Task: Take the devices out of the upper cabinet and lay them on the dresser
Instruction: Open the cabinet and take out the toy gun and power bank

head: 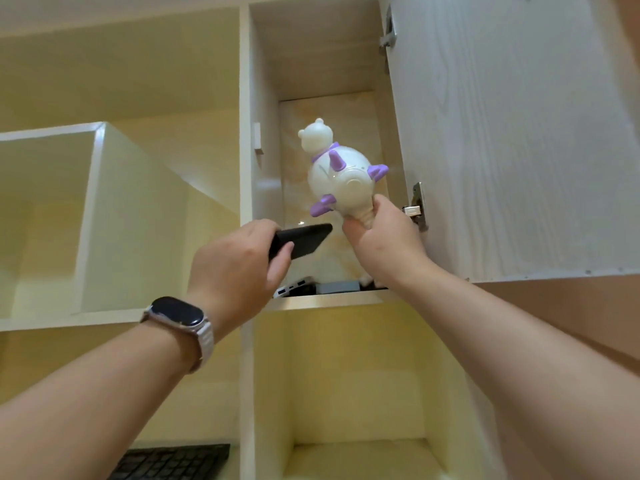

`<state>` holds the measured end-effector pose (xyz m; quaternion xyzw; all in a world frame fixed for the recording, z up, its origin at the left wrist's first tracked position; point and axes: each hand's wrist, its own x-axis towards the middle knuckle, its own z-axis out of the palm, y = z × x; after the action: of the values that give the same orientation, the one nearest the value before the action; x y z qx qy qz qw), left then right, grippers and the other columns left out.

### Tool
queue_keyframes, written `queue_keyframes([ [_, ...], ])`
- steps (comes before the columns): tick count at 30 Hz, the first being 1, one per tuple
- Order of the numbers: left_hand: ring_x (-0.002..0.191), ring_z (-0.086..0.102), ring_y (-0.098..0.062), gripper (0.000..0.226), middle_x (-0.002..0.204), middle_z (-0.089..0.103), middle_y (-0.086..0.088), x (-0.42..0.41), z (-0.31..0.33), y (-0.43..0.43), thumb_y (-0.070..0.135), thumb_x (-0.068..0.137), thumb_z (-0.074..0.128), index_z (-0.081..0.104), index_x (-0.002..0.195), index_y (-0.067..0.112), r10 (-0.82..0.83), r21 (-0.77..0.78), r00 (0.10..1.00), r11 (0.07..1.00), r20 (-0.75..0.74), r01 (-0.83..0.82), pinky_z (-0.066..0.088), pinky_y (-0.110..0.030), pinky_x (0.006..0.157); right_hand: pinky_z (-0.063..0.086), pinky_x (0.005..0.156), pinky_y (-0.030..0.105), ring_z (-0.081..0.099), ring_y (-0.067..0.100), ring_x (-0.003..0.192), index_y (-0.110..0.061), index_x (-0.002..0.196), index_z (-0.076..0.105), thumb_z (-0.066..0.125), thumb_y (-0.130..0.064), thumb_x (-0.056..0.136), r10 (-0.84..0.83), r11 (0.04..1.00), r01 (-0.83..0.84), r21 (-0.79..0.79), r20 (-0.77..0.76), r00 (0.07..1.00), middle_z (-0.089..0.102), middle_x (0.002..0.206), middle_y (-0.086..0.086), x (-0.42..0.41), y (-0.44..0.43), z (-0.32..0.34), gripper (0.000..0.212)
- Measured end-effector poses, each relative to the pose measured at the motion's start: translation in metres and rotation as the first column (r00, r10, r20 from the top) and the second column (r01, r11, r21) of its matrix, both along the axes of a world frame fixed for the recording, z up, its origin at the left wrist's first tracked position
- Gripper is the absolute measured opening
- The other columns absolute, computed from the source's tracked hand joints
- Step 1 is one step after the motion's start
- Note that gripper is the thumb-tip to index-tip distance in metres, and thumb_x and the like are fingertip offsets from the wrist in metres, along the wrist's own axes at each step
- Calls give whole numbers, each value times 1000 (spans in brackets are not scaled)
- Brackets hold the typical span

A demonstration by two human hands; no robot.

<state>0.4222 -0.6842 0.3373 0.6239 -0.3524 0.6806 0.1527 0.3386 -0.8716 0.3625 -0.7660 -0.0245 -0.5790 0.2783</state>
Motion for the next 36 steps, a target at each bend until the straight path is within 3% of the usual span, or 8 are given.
queue_keyframes([
  [6, 56, 45, -17, 18, 72, 53, 7, -6, -32, 32, 29, 95, 56, 63, 99, 13, -232, -283, 968, 939, -95, 197, 27, -21, 46, 39, 51, 26, 44, 12, 54, -24, 87, 54, 57, -32, 86, 216, 968, -230, 99, 132, 967, 54, 64, -8, -15, 23, -27, 9],
  [12, 65, 53, -2, 10, 74, 57, 13, -5, -54, 43, 31, 92, 60, 57, 93, 21, -611, -545, 773, 712, -170, 443, 37, -7, 55, 36, 43, 13, 42, 5, 50, -20, 95, 63, 61, -25, 92, 184, 964, -217, 156, 201, 962, 56, 66, -3, -47, 70, -68, 7],
  [14, 70, 60, -6, 13, 78, 63, 8, 1, -59, 44, 33, 91, 62, 60, 93, 20, -753, -622, 631, 588, -187, 517, 46, -9, 62, 42, 43, 21, 48, 5, 52, -21, 91, 65, 64, -27, 91, 128, 959, -181, 219, 235, 963, 60, 66, 3, -54, 85, -80, 6],
  [18, 80, 69, -12, 9, 87, 70, 7, 6, -82, 45, 26, 88, 68, 63, 96, 28, -946, -729, 251, 318, -204, 606, 59, -45, 71, 56, 52, 34, 62, 12, 59, -17, 88, 65, 64, -24, 90, 74, 932, -178, 316, 314, 946, 66, 67, -5, -61, 108, -104, 7],
  [24, 97, 65, 1, 36, 108, 65, 12, 5, -145, 50, 20, 91, 64, 55, 125, 26, -966, -786, -29, 192, -258, 587, 56, -29, 83, 56, 55, 38, 63, 18, 62, -8, 87, 66, 62, -13, 88, -87, 870, -64, 489, 281, 956, 65, 77, 5, -74, 138, -150, 6],
  [28, 99, 68, -12, 43, 115, 66, 6, 2, -186, 50, 20, 93, 61, 50, 134, 27, -904, -890, -350, 68, -247, 451, 57, -46, 85, 55, 55, 34, 62, 19, 62, -3, 94, 64, 61, -13, 90, -217, 822, 51, 568, 229, 949, 62, 82, 11, -87, 159, -186, 12],
  [31, 84, 71, -10, 36, 105, 70, 2, -17, -210, 55, 13, 97, 54, 54, 132, 19, -752, -968, -647, -49, -127, 246, 60, -38, 72, 54, 57, 34, 61, 20, 64, -2, 95, 63, 61, -14, 91, -293, 774, 119, 622, 185, 938, 61, 81, 10, -100, 175, -213, 13],
  [36, 84, 68, -17, 30, 109, 71, -7, -43, -253, 57, 12, 97, 53, 58, 126, 10, -470, -994, -882, -89, -18, 67, 57, -30, 63, 53, 55, 32, 61, 19, 63, -7, 92, 64, 65, -17, 80, -460, 674, 267, 689, 108, 881, 63, 74, 5, -126, 197, -252, 15],
])
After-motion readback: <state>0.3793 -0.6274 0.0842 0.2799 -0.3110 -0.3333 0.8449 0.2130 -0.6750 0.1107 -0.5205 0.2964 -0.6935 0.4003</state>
